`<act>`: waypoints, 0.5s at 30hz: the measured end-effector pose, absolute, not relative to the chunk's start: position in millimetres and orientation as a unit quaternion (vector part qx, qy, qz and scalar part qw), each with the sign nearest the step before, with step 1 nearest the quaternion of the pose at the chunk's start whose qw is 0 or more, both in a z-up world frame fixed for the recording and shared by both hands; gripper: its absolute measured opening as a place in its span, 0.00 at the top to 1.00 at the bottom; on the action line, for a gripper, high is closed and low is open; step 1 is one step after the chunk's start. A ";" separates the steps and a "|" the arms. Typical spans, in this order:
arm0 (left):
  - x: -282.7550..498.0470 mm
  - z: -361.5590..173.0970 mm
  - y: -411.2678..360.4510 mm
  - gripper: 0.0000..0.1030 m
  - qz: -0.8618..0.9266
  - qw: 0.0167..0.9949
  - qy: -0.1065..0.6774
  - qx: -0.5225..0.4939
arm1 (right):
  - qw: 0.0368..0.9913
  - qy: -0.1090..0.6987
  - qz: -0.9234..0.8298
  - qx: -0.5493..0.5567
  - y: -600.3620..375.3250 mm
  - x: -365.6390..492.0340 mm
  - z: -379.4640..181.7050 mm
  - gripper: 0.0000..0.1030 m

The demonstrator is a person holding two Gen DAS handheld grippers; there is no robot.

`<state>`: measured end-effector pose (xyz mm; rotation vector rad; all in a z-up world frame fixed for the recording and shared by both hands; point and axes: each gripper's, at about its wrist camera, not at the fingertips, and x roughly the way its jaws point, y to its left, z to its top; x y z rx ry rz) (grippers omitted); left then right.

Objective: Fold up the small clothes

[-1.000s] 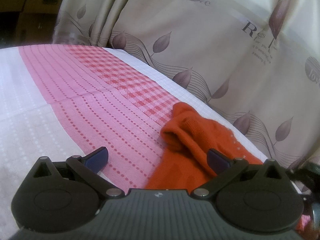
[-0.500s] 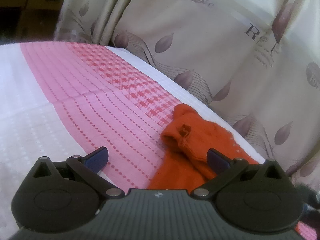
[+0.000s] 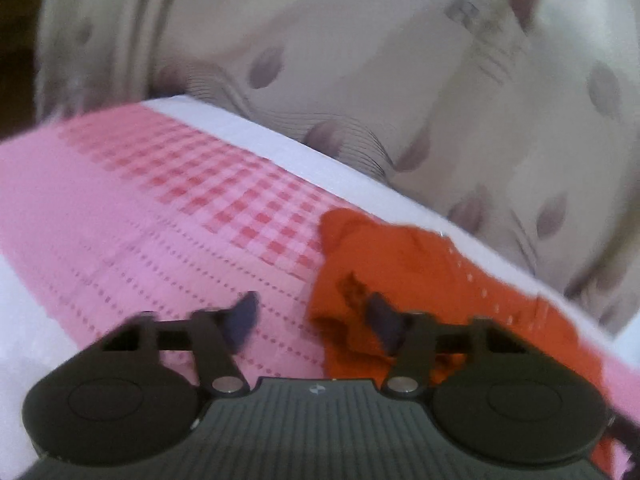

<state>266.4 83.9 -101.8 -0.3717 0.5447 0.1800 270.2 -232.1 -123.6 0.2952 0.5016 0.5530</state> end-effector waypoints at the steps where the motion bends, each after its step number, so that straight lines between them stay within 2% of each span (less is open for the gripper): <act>1: 270.1 -103.0 82.1 0.50 0.081 0.942 0.274 -0.174 | 0.920 0.245 0.271 0.142 -231.7 269.6 -123.7 0.28; 4: 277.6 -106.2 82.3 0.56 0.071 0.942 0.280 -0.172 | 0.920 0.244 0.273 0.141 -231.8 269.6 -123.0 0.28; 6: 283.5 -106.3 82.0 0.75 0.052 0.942 0.287 -0.165 | 0.920 0.240 0.273 0.144 -232.7 268.4 -123.3 0.28; 9: 289.7 -100.9 77.1 0.88 0.033 0.951 0.280 -0.128 | 0.922 0.235 0.271 0.149 -234.1 267.8 -124.1 0.28; 15: 310.6 -81.6 77.5 0.90 0.009 0.962 0.256 -0.095 | 0.926 0.223 0.261 0.158 -238.0 263.5 -123.9 0.27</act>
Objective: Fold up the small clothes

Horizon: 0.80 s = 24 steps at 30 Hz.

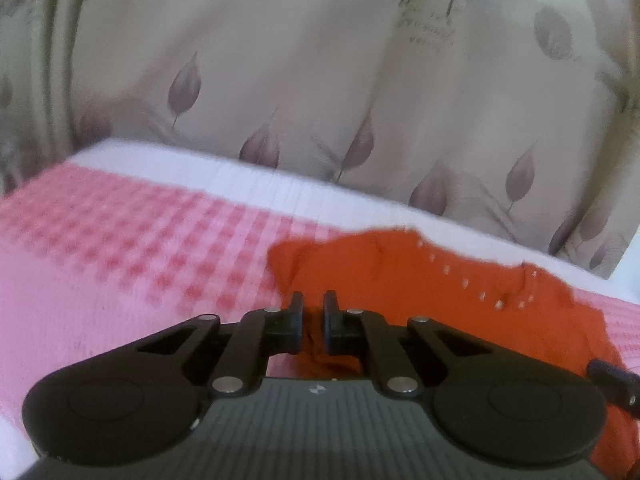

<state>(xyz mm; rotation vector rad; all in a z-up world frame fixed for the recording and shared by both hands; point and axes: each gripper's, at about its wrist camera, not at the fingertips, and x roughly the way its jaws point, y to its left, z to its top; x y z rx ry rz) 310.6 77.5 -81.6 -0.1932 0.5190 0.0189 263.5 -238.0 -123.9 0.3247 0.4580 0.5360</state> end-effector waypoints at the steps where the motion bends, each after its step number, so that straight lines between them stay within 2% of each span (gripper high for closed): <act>1: 312.2 -75.4 79.0 0.90 0.006 0.965 0.244 -0.095 | 0.926 0.221 0.260 0.160 -238.6 262.9 -123.9 0.27; 6: 321.8 -57.9 89.6 0.90 -0.025 0.962 0.242 -0.125 | 0.927 0.219 0.258 0.161 -239.5 262.2 -123.9 0.25; 8: 323.1 -63.0 88.9 0.83 -0.033 0.958 0.263 -0.113 | 0.927 0.216 0.259 0.162 -240.1 261.5 -123.9 0.23; 9: 321.3 -68.1 91.8 0.64 -0.031 0.954 0.275 -0.116 | 0.927 0.215 0.259 0.163 -240.4 261.4 -123.9 0.23; 10: 320.8 -74.5 96.5 0.51 -0.029 0.948 0.292 -0.125 | 0.927 0.215 0.260 0.164 -240.8 261.7 -123.9 0.22; 11: 318.5 -80.6 103.4 0.33 -0.027 0.943 0.300 -0.141 | 0.927 0.214 0.260 0.165 -241.1 261.8 -124.0 0.22; 12: 314.4 -84.6 110.5 0.30 -0.020 0.942 0.295 -0.156 | 0.927 0.214 0.259 0.166 -241.3 261.8 -124.0 0.22; 16: 311.0 -80.8 127.0 0.28 -0.015 0.943 0.286 -0.170 | 0.926 0.214 0.259 0.169 -241.9 262.4 -124.4 0.21; 20: 327.5 -73.8 121.1 0.30 -0.029 0.942 0.306 -0.138 | 0.927 0.214 0.259 0.167 -240.8 261.9 -123.9 0.21; 22: 334.4 -77.6 110.1 0.37 -0.044 0.940 0.320 -0.109 | 0.927 0.212 0.258 0.169 -241.6 261.6 -124.1 0.21; 24: 337.8 -85.9 97.6 0.64 -0.063 0.936 0.338 -0.075 | 0.927 0.211 0.257 0.173 -242.5 261.5 -124.4 0.21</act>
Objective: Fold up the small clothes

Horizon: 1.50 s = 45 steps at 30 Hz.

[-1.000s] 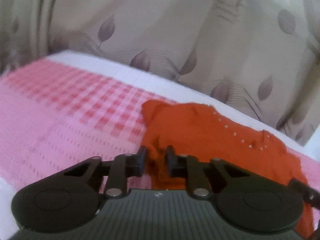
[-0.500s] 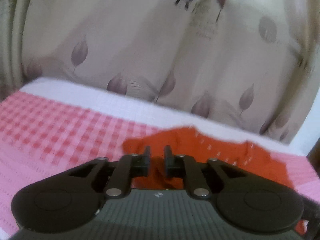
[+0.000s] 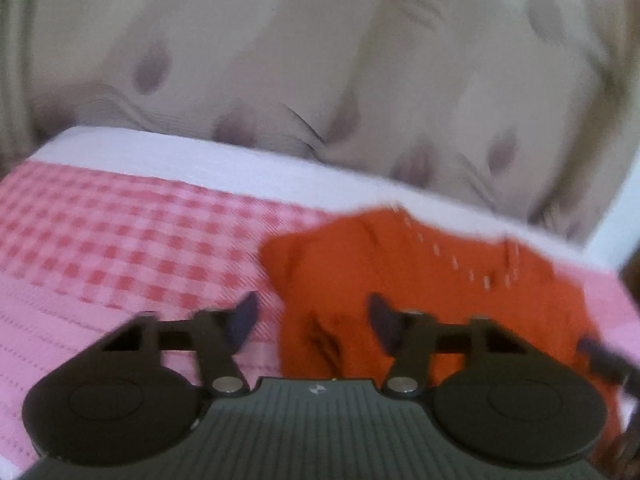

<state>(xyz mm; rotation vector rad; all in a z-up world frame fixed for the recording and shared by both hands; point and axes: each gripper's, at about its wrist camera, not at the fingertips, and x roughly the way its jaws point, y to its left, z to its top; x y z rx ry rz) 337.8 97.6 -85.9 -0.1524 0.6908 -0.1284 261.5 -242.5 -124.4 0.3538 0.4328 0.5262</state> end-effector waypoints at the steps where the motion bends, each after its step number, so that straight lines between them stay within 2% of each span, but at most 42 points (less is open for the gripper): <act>1: 341.7 -92.4 90.9 0.70 -0.071 0.931 0.354 -0.058 | 0.927 0.211 0.257 0.174 -242.9 261.6 -124.5 0.21; 2: 342.3 -99.6 87.0 0.77 -0.071 0.928 0.363 -0.048 | 0.927 0.211 0.257 0.174 -242.9 261.6 -124.5 0.21; 3: 342.7 -104.8 84.8 0.79 -0.068 0.928 0.364 -0.039 | 0.927 0.212 0.257 0.174 -242.9 261.5 -124.5 0.21; 6: 335.8 -102.2 84.5 0.93 -0.054 0.943 0.326 -0.039 | 0.927 0.211 0.257 0.174 -243.1 261.2 -124.6 0.20; 12: 334.6 -62.2 78.0 0.93 -0.006 0.975 0.222 -0.019 | 0.930 0.202 0.247 0.184 -246.6 259.1 -124.8 0.20; 15: 354.3 -67.4 78.8 0.93 0.007 0.970 0.243 -0.015 | 0.930 0.200 0.245 0.189 -247.8 258.7 -125.0 0.19; 17: 366.4 -84.8 82.4 0.93 0.021 0.957 0.290 -0.021 | 0.930 0.199 0.244 0.188 -247.7 257.8 -124.8 0.13; 19: 368.9 -104.4 86.3 0.92 0.035 0.946 0.320 -0.033 | 0.930 0.200 0.245 0.189 -248.0 257.7 -125.2 0.12; 22: 360.4 -112.7 82.6 0.83 0.054 0.955 0.291 -0.004 | 0.925 0.210 0.245 0.198 -249.5 261.9 -126.3 0.12; 23: 357.7 -112.1 81.5 0.73 0.062 0.956 0.286 -0.001 | 0.923 0.217 0.243 0.203 -250.1 264.6 -126.7 0.12; 24: 353.2 -110.4 82.4 0.51 0.073 0.957 0.281 -0.001 | 0.921 0.223 0.242 0.210 -251.8 267.0 -127.3 0.12; 25: 347.9 -106.3 83.8 0.37 0.086 0.959 0.271 -0.004 | 0.918 0.227 0.240 0.221 -255.0 268.6 -128.2 0.12; 26: 343.4 -100.6 87.9 0.16 0.094 0.961 0.261 -0.009 | 0.914 0.227 0.239 0.236 -260.0 269.5 -129.4 0.12; 27: 335.0 -94.8 89.4 0.06 0.103 0.963 0.247 -0.018 | 0.908 0.230 0.236 0.259 -267.8 271.0 -131.4 0.12; 30: 303.1 -78.4 89.1 0.03 0.099 0.969 0.222 -0.043 | 0.866 0.275 0.182 0.375 -303.9 279.8 -149.0 0.14; 31: 293.6 -74.7 86.8 0.03 0.093 0.970 0.222 -0.042 | 0.856 0.264 0.181 0.407 -316.2 276.8 -152.3 0.16; 32: 284.3 -71.7 83.3 0.02 0.091 0.969 0.224 -0.040 | 0.855 0.270 0.161 0.411 -324.0 274.3 -152.6 0.19; 37: 222.1 -72.3 80.9 0.01 0.039 0.965 0.253 -0.058 | 0.839 0.265 0.155 0.450 -343.4 236.6 -140.7 0.17; 41: 170.3 -79.5 86.1 0.01 -0.037 0.952 0.298 -0.065 | 0.872 0.270 0.178 0.368 -342.3 160.1 -118.9 0.14; 45: 122.3 -81.9 98.0 0.01 -0.075 0.942 0.309 -0.102 | 0.901 0.265 0.210 0.273 -340.9 58.0 -113.5 0.14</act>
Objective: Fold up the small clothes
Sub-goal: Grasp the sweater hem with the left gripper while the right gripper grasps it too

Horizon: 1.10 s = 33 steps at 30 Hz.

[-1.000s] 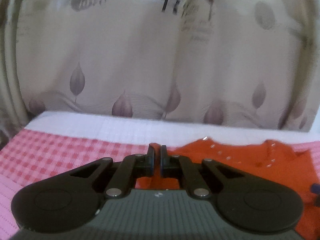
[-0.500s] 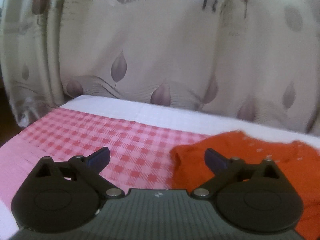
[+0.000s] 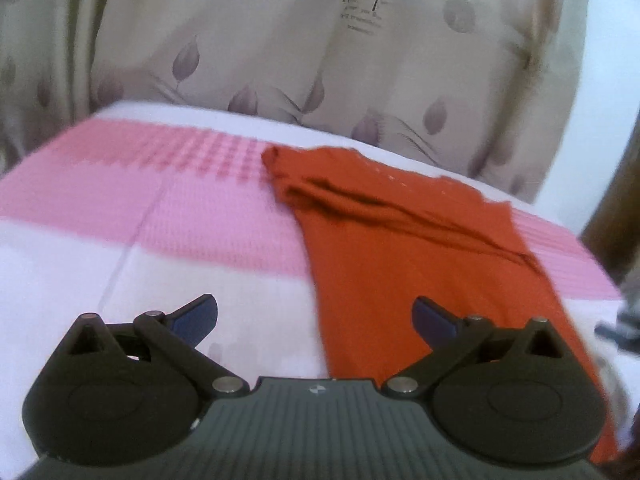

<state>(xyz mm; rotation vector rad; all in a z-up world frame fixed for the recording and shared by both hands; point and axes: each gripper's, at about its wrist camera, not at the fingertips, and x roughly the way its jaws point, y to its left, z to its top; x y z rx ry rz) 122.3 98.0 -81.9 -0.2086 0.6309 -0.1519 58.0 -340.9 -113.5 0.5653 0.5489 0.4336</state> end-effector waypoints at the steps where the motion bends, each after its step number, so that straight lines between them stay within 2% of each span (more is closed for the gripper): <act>1: 112.2 -81.8 101.7 0.01 -0.084 0.939 0.313 -0.119 | 0.904 0.265 0.203 0.268 -344.9 34.4 -115.2 0.14; 7: 80.3 -93.9 107.0 0.06 -0.129 0.911 0.353 -0.173 | 0.906 0.251 0.177 0.290 -364.6 -53.4 -129.6 0.14; 11: 71.6 -108.4 100.8 0.23 -0.132 0.899 0.380 -0.171 | 0.919 0.248 0.179 0.247 -349.6 -65.6 -128.6 0.14; 18: 55.5 -111.4 77.7 0.23 -0.174 0.899 0.383 -0.120 | 0.928 0.270 0.190 0.171 -306.6 -60.3 -132.8 0.15; 19: 54.0 -112.2 73.2 0.23 -0.177 0.900 0.383 -0.111 | 0.927 0.274 0.191 0.170 -304.0 -59.1 -132.6 0.19; 20: 50.5 -113.3 69.8 0.25 -0.183 0.899 0.382 -0.110 | 0.926 0.275 0.190 0.173 -303.9 -60.7 -132.9 0.29; 22: 42.5 -115.1 65.8 0.37 -0.200 0.897 0.380 -0.105 | 0.920 0.286 0.194 0.184 -303.5 -61.6 -134.6 0.46; 24: 38.4 -117.3 63.8 0.65 -0.207 0.893 0.385 -0.108 | 0.919 0.288 0.195 0.187 -303.5 -62.5 -134.8 0.47; 25: 38.3 -119.0 66.9 0.72 -0.205 0.888 0.392 -0.126 | 0.916 0.290 0.201 0.193 -304.2 -61.9 -134.8 0.50; 26: 40.3 -121.8 70.2 0.89 -0.206 0.880 0.401 -0.149 | 0.907 0.296 0.215 0.206 -305.3 -60.5 -135.9 0.60; 27: 43.1 -126.7 75.8 0.96 -0.209 0.867 0.414 -0.180 | 0.899 0.302 0.228 0.218 -305.9 -59.3 -138.4 0.65; 29: 44.5 -132.6 83.3 0.96 -0.212 0.857 0.417 -0.214 | 0.895 0.307 0.232 0.225 -302.9 -58.7 -142.9 0.68; 33: 45.7 -133.4 85.6 0.95 -0.228 0.852 0.418 -0.219 | 0.887 0.300 0.232 0.263 -313.9 -58.5 -147.3 0.71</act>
